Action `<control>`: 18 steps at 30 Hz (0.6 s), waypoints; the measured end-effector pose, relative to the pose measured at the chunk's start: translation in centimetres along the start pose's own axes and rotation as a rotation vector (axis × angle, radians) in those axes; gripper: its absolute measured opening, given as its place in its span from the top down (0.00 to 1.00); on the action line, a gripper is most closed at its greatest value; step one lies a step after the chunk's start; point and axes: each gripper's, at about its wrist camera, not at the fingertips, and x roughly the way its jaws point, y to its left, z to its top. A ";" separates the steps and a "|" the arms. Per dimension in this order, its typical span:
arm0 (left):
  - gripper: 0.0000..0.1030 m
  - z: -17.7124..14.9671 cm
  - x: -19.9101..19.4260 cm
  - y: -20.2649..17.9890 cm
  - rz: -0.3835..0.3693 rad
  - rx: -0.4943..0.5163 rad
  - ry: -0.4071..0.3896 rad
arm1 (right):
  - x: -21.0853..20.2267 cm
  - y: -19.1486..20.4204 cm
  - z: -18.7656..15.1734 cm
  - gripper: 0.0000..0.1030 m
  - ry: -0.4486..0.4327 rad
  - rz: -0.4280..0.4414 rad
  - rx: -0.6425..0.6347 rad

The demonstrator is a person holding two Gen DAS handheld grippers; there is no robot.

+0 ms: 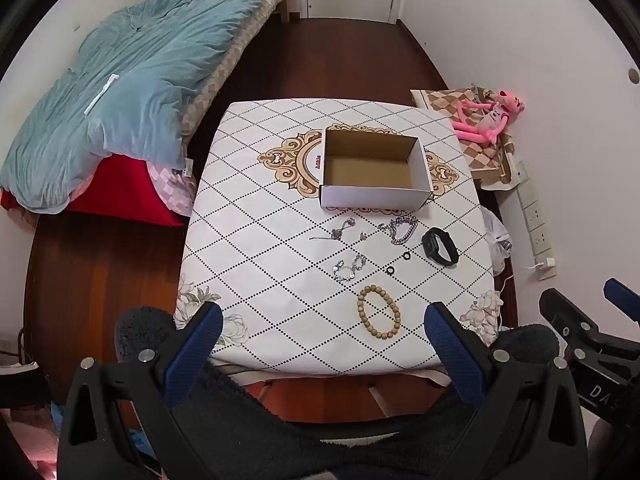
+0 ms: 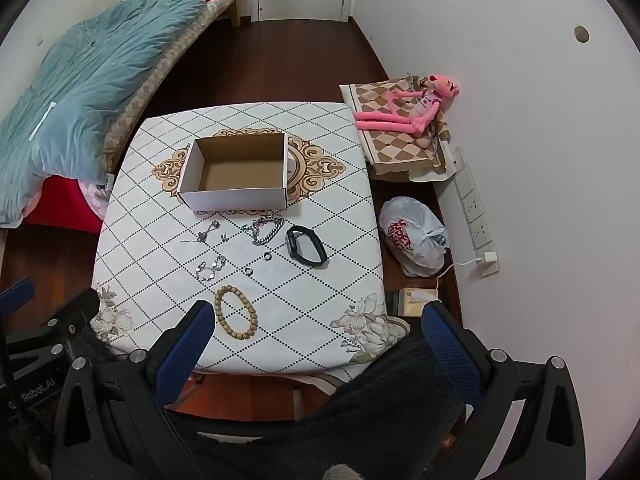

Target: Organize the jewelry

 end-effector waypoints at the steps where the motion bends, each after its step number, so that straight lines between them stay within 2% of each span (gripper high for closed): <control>1: 0.00 0.0 0.0 0.0 0.001 0.000 0.000 | 0.0 0.0 0.0 0.00 -0.002 -0.006 -0.002; 18: 0.00 0.0 -1.0 0.3 0.007 0.001 -0.024 | -0.8 0.1 0.3 0.00 -0.007 -0.008 -0.010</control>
